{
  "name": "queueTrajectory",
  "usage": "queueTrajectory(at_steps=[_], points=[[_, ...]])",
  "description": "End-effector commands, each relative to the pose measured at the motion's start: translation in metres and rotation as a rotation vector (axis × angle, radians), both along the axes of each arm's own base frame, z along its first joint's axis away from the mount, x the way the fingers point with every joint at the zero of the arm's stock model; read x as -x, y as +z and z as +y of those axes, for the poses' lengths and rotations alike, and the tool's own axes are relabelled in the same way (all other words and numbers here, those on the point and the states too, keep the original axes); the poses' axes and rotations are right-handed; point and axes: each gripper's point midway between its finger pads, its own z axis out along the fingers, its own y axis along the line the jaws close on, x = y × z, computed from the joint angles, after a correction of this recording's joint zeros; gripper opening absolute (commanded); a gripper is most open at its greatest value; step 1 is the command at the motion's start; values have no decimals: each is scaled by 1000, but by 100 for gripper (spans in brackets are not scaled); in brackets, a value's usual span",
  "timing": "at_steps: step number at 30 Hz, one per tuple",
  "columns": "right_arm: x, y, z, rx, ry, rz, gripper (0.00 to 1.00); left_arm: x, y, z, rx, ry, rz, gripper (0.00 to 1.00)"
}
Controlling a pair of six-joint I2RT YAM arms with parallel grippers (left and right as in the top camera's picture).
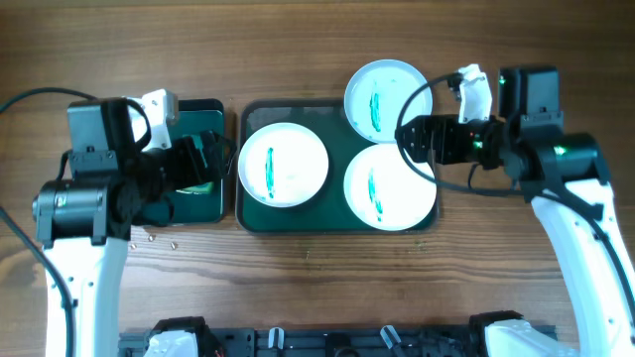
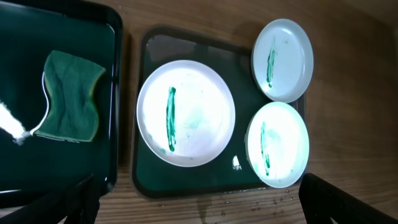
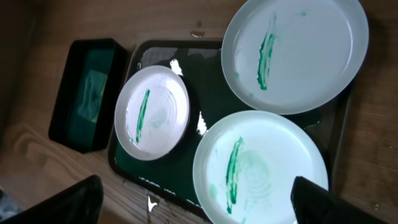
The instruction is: Clean dirty plates on tray and stack at the side
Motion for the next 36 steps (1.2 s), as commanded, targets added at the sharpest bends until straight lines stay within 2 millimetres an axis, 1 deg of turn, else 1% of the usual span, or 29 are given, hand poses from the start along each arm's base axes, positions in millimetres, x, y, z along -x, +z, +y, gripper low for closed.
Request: queueTrajectory(at_steps=[1, 3, 6, 8, 10, 12, 13, 15, 18, 22, 23, 24, 26, 28, 32, 36], points=[[-9, -1, 15, -67, 19, 31, 82, -5, 3, -5, 22, -18, 0, 100], [-10, -10, 23, -65, 38, 58, 80, -5, 3, -6, 23, -19, -1, 100], [-12, -23, 43, -63, 66, 93, 75, -6, 1, -1, 11, 17, 10, 100], [-16, -36, 56, -40, 59, 118, 71, -9, -4, 15, -23, 131, 37, 100], [-20, -50, 69, 2, 58, 139, 68, -7, -9, 30, -73, 222, 63, 100], [-23, -64, 83, 43, 80, 159, 66, -4, -13, 40, -114, 272, 86, 100], [-25, -70, 88, 57, 88, 169, 65, -2, -15, 43, -124, 284, 95, 100], [-31, -88, 100, 95, 103, 192, 63, 2, -18, 47, -144, 303, 117, 100], [-40, -116, 112, 113, 101, 224, 57, 3, -19, 47, -146, 304, 123, 100], [-50, -149, 119, 124, 107, 250, 45, 7, -21, 47, -151, 300, 140, 100], [-54, -160, 121, 127, 108, 254, 39, 8, -21, 48, -157, 304, 144, 100], [-57, -172, 127, 132, 121, 250, 36, 8, -22, 51, -168, 311, 143, 100], [-59, -183, 133, 142, 145, 239, 32, 8, -22, 54, -183, 321, 142, 100], [-60, -192, 136, 154, 149, 239, 31, 8, -23, 54, -186, 323, 145, 100], [-60, -211, 138, 188, 128, 256, 26, 5, -28, 55, -189, 321, 168, 100], [-57, -220, 144, 194, 140, 262, 22, 1, -40, 55, -194, 317, 212, 100]])
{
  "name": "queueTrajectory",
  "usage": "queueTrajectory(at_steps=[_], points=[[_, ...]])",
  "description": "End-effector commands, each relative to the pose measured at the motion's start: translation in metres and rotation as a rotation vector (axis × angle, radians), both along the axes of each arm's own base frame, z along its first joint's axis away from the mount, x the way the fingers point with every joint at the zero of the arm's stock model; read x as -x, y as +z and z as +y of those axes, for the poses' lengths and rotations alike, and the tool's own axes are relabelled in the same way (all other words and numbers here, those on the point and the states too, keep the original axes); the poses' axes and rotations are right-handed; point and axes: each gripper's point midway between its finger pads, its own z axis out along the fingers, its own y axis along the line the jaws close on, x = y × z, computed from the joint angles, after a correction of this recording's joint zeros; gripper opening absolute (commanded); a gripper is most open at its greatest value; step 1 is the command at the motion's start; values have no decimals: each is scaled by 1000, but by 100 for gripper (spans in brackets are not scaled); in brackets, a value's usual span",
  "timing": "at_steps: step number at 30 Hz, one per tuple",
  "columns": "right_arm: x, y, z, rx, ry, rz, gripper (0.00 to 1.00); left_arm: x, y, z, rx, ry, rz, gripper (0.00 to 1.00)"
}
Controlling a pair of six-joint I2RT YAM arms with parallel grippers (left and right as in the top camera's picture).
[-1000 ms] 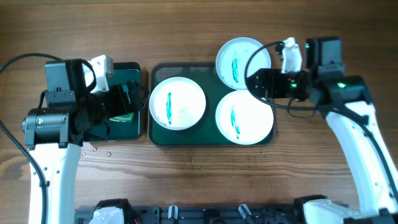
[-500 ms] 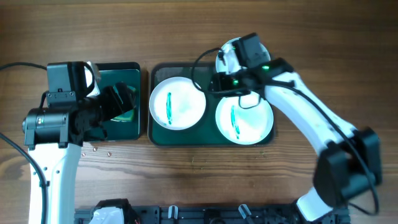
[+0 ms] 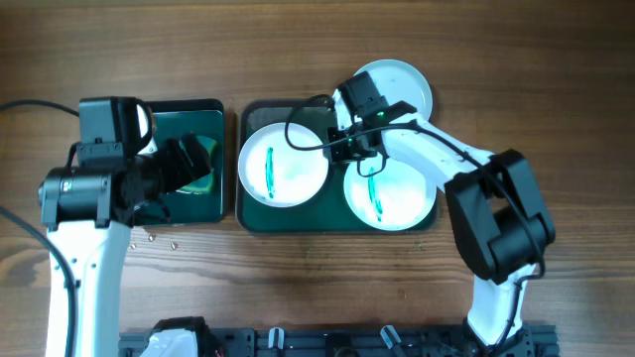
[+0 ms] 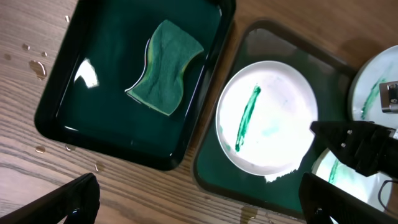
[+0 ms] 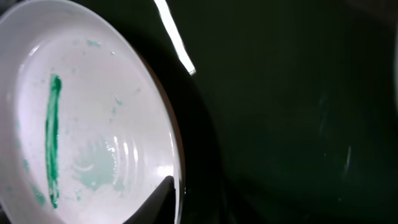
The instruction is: Clean dirty plates on tray and stack at the side
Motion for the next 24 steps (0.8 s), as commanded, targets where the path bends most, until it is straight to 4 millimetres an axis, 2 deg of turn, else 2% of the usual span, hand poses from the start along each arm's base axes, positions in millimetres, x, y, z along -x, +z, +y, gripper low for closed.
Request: queueTrajectory(at_steps=[1, 6, 9, 13, 19, 24], points=[[-5, -7, 5, 21, 1, -16, 21, -8, -9, 3, -13, 14, 39, 100], [-7, -8, 10, 11, -20, -23, 17, -16, -25, 4, -15, 15, 93, 100], [-3, -15, 9, 18, -44, 2, 14, -20, -34, 13, -64, 36, 118, 100], [0, -20, 7, 21, -66, 23, 4, -27, -40, 30, -146, 74, 127, 100], [-1, -21, 3, 36, -97, 25, 4, -36, -53, 37, -152, 85, 151, 94], [0, -22, 2, 41, -99, 33, 4, -50, -80, 37, -179, -8, 208, 94]])
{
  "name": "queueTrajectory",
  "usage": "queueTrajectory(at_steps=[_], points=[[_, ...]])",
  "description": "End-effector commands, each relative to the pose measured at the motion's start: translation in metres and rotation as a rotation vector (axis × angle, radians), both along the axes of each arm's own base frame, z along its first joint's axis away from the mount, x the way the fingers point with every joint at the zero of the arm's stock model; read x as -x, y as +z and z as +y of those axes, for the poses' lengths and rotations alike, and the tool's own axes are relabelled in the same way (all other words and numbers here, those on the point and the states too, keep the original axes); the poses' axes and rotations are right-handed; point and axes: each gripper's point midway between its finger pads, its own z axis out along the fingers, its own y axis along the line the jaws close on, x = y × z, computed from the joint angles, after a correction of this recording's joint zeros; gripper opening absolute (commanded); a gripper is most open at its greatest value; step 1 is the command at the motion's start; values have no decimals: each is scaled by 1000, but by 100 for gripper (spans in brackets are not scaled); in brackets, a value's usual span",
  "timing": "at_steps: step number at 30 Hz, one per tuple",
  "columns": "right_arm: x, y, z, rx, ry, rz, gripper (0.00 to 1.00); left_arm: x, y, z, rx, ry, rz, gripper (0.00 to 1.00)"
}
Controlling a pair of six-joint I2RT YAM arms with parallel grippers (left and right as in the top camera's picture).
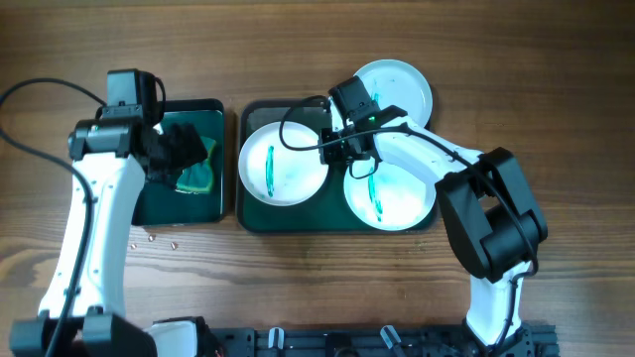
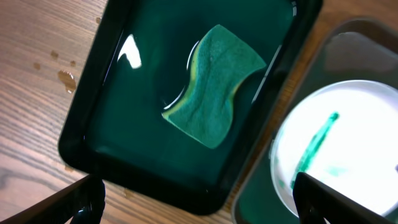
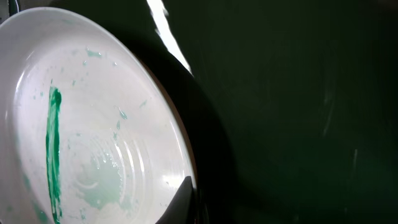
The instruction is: Clean dirty plates on tray and stack at the side
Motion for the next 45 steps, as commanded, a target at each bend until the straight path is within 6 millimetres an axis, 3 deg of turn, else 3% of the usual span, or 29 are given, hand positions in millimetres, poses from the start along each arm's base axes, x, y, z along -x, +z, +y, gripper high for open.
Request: queueTrajectory(at_steps=[1, 8, 10, 18, 28, 31, 39, 43, 45], points=[[3, -16, -7, 44, -26, 29, 4, -15, -19, 5, -33, -72, 44, 94], [3, -16, -7, 44, -22, 27, 4, -34, -57, 4, 1, -116, 89, 86], [3, -16, -7, 45, -21, 27, 4, -36, -70, 8, 16, -110, 112, 80], [2, -16, -6, 43, -19, 22, 4, -38, -112, -4, 183, -227, 176, 69], [2, -16, -7, 46, -21, 21, 4, -47, -121, -3, 168, -261, 154, 47], [2, -16, -7, 46, -21, 20, 4, -48, -123, -3, 168, -261, 155, 34], [2, -16, -7, 46, -21, 21, 4, -44, -138, -11, 179, -277, 200, 30], [2, -16, -7, 46, -21, 21, 4, -46, -140, -14, 177, -286, 197, 8], [2, -16, -7, 46, -21, 21, 4, -48, -140, -15, 176, -289, 190, 4]])
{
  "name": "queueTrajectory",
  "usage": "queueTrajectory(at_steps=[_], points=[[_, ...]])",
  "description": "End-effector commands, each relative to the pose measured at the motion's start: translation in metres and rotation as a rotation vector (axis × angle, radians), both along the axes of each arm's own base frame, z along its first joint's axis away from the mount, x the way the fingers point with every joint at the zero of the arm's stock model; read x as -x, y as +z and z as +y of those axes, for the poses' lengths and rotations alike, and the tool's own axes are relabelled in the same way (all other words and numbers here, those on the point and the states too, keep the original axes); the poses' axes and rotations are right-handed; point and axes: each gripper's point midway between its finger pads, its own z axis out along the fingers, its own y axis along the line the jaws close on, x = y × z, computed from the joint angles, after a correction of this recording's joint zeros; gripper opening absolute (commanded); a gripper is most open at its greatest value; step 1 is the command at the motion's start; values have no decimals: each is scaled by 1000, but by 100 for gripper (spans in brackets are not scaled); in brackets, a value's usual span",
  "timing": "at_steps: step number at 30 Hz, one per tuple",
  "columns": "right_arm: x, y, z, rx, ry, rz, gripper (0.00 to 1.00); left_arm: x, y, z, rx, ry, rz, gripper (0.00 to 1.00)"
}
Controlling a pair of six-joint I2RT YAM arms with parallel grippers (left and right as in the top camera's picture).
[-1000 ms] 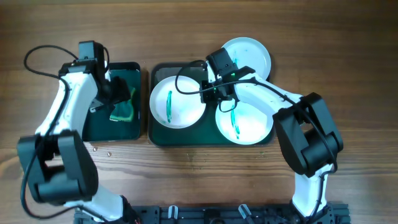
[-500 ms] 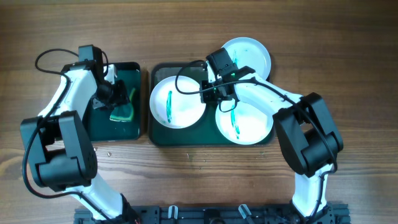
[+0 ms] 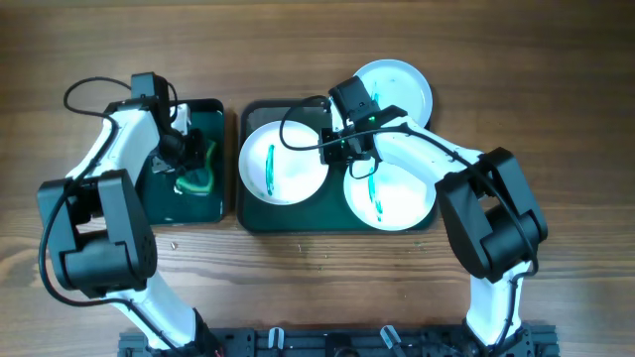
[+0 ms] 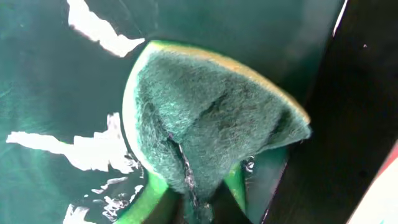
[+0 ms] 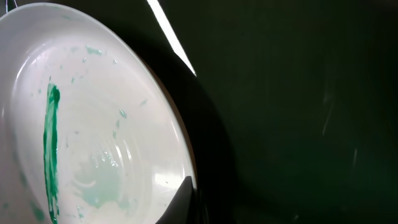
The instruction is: Clean dirty plates on tray and stack at the side
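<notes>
Three white plates with green smears lie on the dark tray (image 3: 327, 226): one on the left (image 3: 283, 164), one at lower right (image 3: 397, 193), and one at the far right corner (image 3: 397, 87), partly over the rim. My right gripper (image 3: 335, 149) is at the left plate's right rim. In the right wrist view one finger (image 5: 181, 198) lies over that rim of the plate (image 5: 93, 124); the other finger is hidden beneath. My left gripper (image 4: 196, 208) is shut on the green sponge (image 4: 211, 118), which is folded up in the wet black basin (image 3: 203, 206).
The basin holds shallow water (image 4: 50, 74) and stands just left of the tray. A few water drops (image 3: 159, 238) lie on the wooden table in front of the basin. Both arms' cables loop above the work area.
My left gripper was open high above the basin with the sponge lying flat. It is now down in the basin and shut on the sponge, which is bunched up. The right gripper stays on the plate's rim.
At first both grippers hung open above the table, away from the sponge and plates. Then the right gripper was down at the left plate's right rim while the left hovered over the basin. Now the left gripper pinches the sponge and the right still holds the rim.
</notes>
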Motion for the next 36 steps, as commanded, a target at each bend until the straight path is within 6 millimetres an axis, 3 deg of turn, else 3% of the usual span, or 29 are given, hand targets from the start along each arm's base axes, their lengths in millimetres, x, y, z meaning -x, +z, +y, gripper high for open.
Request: queueTrajectory(at_steps=[1, 5, 11, 13, 16, 21, 27, 36], points=[[2, -16, -6, 42, -20, 20, 5, -3, -8, -8, 17, -20, 12, 4], [1, -15, -6, 40, -22, 19, 5, -5, 6, -6, 17, 4, 0, 4], [0, -15, -5, 37, -22, 15, 4, -29, 85, -12, 42, 52, -107, 4], [1, -15, -5, 37, -23, 16, 4, -35, 112, -23, 78, 56, -153, 4], [1, -15, -4, 30, -20, 20, 4, -37, 125, -46, 124, 41, -177, 4], [2, -15, -4, 29, -19, 25, 4, -32, 111, -96, 184, -14, -125, 4], [4, -16, -8, 34, -30, 38, 4, -22, 66, -143, 174, -12, -16, 4], [3, -16, -11, 28, -36, 49, 4, -10, 4, -142, 27, 41, 125, 4]])
